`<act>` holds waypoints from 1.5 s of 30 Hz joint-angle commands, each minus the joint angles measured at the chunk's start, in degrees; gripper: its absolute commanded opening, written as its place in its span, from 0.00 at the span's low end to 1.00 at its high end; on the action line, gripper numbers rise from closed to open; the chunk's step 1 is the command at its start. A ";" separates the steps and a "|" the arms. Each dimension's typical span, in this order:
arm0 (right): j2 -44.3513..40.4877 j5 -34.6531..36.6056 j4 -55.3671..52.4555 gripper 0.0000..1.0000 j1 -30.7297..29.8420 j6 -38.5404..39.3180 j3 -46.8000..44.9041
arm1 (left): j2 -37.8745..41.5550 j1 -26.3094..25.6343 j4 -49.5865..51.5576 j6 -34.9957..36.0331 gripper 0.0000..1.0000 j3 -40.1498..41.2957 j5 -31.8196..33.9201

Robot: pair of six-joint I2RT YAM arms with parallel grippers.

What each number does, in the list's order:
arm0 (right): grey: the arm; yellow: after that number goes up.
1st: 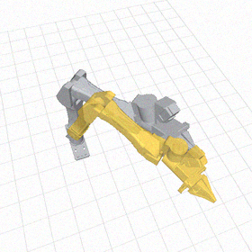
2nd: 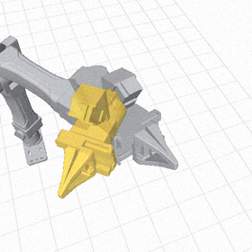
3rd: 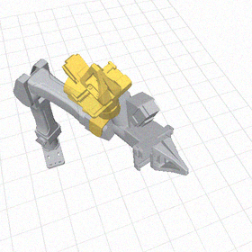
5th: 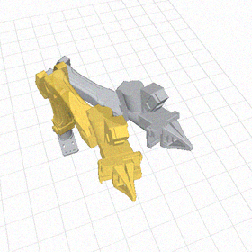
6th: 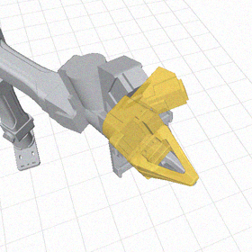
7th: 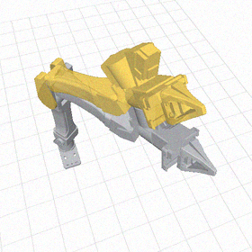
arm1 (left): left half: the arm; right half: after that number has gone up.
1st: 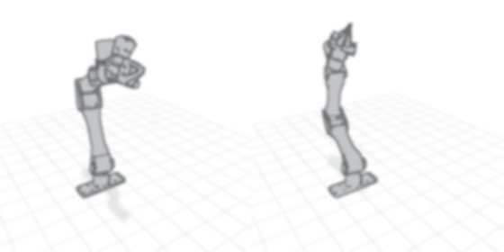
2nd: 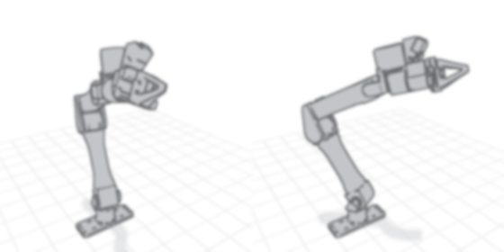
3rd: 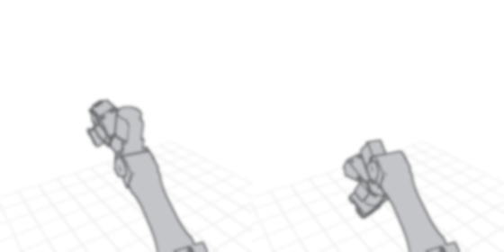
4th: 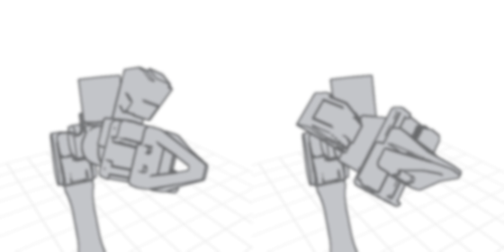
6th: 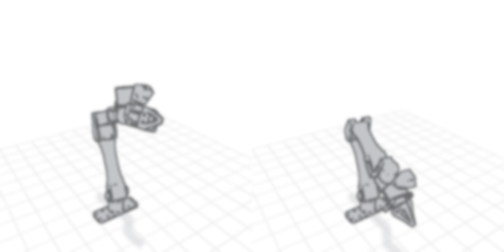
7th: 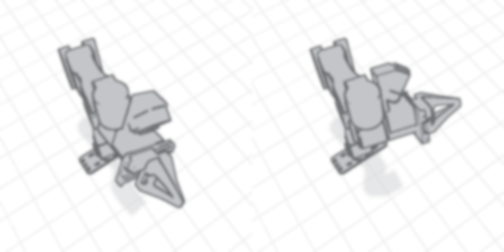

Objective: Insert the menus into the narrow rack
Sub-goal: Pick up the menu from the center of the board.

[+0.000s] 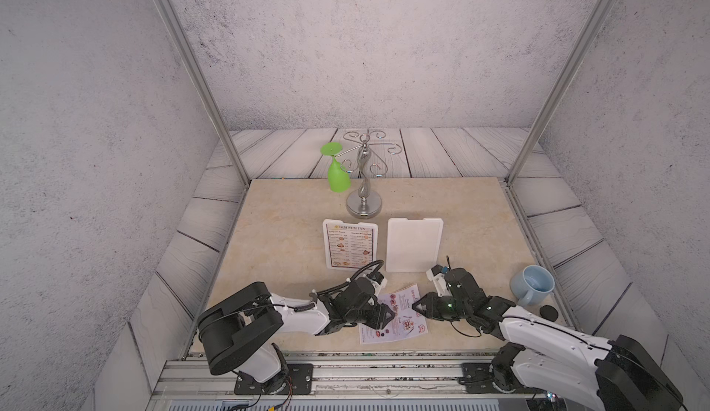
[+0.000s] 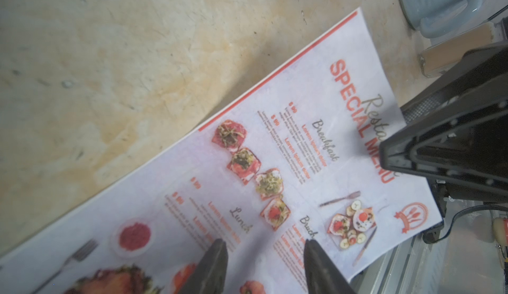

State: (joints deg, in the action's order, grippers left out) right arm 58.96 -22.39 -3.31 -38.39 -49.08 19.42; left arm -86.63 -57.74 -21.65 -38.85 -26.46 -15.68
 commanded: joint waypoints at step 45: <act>6.05 1.74 -56.56 0.00 1.02 51.31 64.33 | 14.46 22.74 47.32 33.10 0.59 -50.66 -9.03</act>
State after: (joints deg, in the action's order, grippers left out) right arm 63.44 -19.62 -54.22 -37.95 -4.95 79.57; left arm -69.78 -36.84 24.21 -11.05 -74.56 -15.90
